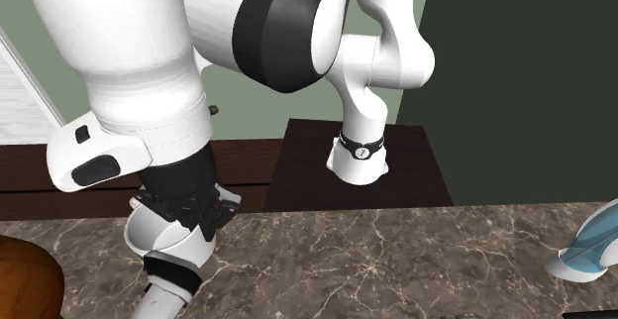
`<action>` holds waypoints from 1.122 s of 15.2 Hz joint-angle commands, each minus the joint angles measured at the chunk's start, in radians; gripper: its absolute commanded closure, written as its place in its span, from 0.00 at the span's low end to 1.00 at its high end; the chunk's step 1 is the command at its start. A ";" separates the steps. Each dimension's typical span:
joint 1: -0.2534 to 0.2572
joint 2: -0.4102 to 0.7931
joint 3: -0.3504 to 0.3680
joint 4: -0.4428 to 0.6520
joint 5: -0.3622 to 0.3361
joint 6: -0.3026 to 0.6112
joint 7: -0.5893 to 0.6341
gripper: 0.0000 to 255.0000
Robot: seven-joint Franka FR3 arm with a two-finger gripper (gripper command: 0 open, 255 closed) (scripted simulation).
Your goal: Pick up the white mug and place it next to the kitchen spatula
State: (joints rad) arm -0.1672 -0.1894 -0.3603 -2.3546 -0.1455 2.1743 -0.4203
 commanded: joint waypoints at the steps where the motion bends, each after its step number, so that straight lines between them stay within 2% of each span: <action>1: 0.001 -0.012 0.003 0.020 -0.001 -0.030 0.000 1.00; 10: 0.002 -0.058 0.014 0.096 -0.006 -0.151 0.003 1.00; 17: 0.069 -0.125 0.132 0.005 0.008 -0.142 0.184 1.00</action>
State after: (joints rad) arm -0.1091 -0.3029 -0.2474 -2.3344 -0.1407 2.0292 -0.2637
